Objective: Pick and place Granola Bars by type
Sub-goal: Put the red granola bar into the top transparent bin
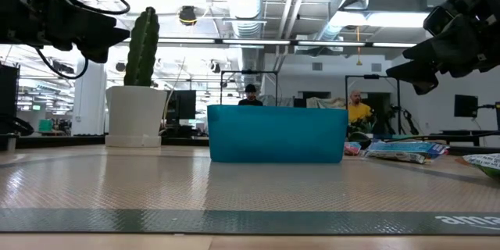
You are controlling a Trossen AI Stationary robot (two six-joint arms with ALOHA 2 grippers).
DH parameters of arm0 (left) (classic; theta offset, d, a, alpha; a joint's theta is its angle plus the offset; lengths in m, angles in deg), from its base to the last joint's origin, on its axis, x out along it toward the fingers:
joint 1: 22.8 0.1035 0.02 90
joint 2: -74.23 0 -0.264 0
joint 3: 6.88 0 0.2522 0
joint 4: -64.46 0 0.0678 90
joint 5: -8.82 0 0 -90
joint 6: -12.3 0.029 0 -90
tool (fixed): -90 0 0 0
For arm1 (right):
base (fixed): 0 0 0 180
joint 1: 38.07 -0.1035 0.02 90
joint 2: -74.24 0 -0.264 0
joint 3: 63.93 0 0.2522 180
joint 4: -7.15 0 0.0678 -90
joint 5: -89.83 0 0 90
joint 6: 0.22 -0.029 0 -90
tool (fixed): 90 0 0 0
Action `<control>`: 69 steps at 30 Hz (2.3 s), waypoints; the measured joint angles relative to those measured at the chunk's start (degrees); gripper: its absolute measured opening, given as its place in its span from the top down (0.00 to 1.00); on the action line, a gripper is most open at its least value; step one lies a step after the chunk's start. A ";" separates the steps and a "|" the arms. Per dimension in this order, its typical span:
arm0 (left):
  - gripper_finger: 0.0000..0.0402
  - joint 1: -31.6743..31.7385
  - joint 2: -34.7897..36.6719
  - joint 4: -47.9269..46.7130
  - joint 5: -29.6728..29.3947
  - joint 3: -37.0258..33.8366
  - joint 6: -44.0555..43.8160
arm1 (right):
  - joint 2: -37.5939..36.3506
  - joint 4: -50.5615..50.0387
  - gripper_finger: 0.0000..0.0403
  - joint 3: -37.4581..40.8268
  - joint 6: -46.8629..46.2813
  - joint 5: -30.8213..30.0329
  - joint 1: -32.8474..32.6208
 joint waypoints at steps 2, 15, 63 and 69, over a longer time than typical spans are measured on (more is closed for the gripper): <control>0.54 0.00 0.01 0.00 0.00 -0.03 -0.12 | 0.00 0.01 0.42 0.00 0.00 0.00 0.01; 0.54 0.00 0.01 -0.02 -0.04 -0.03 -0.89 | -0.06 1.58 0.42 -0.01 -27.49 0.11 0.29; 0.54 -0.01 0.00 -0.04 -0.04 -0.08 -0.03 | 70.68 -56.24 0.42 -47.14 -18.10 -24.78 23.29; 0.54 0.00 0.01 -0.04 -0.06 -0.08 -0.40 | 72.19 -52.26 0.42 -44.28 -18.20 -22.88 24.06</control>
